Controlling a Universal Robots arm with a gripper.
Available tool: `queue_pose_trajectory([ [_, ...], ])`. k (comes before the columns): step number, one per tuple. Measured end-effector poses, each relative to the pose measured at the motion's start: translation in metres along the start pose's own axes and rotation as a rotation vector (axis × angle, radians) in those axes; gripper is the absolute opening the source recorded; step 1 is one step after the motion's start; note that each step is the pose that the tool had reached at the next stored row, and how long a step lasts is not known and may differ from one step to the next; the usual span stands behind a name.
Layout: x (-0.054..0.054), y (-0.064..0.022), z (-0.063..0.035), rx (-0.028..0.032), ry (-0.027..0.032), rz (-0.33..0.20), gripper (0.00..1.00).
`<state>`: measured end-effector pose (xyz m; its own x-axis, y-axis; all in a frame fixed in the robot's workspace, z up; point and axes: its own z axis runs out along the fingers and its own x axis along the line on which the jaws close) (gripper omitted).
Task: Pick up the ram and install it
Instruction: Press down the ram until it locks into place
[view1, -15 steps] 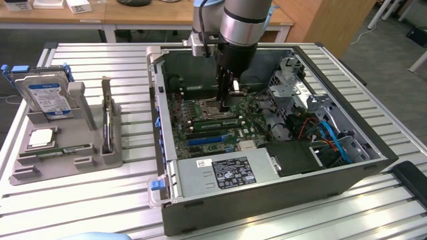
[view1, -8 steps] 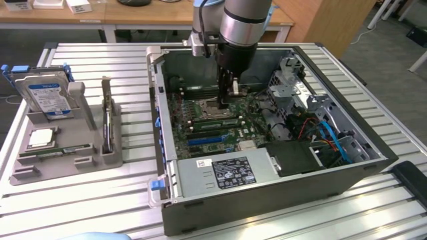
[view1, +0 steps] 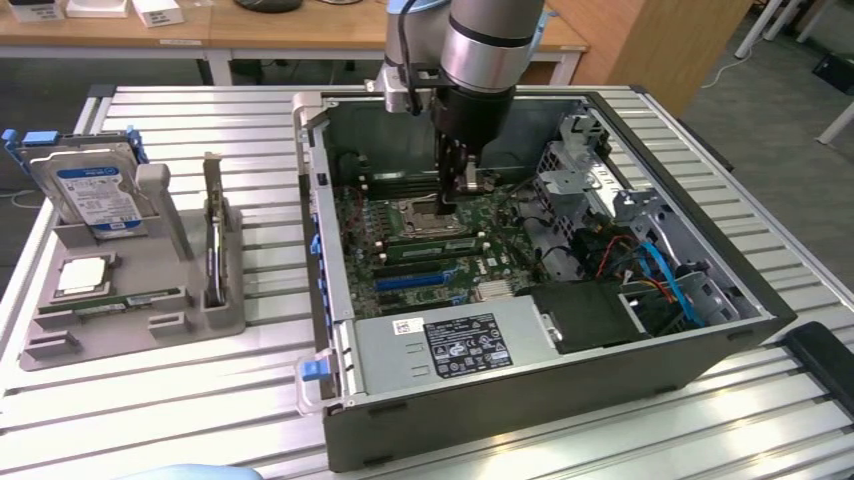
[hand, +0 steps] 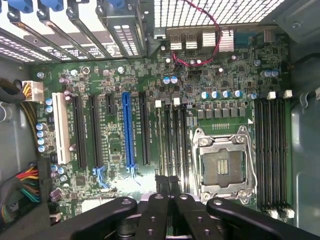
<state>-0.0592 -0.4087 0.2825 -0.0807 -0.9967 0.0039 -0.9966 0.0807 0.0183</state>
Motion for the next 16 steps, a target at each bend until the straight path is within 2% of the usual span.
queue_pose_trajectory([
  [3, -0.001, -0.0100, -0.0002, 0.0001, -0.0001, 0.000, 0.10],
  [11, -0.004, -0.0455, -0.0008, 0.0001, -0.0003, 0.000, 0.10],
  [13, -0.004, -0.0510, -0.0009, 0.0002, -0.0005, 0.000, 0.10],
  [16, -0.004, -0.0541, 0.0011, 0.0001, -0.0003, 0.000, 0.10],
])
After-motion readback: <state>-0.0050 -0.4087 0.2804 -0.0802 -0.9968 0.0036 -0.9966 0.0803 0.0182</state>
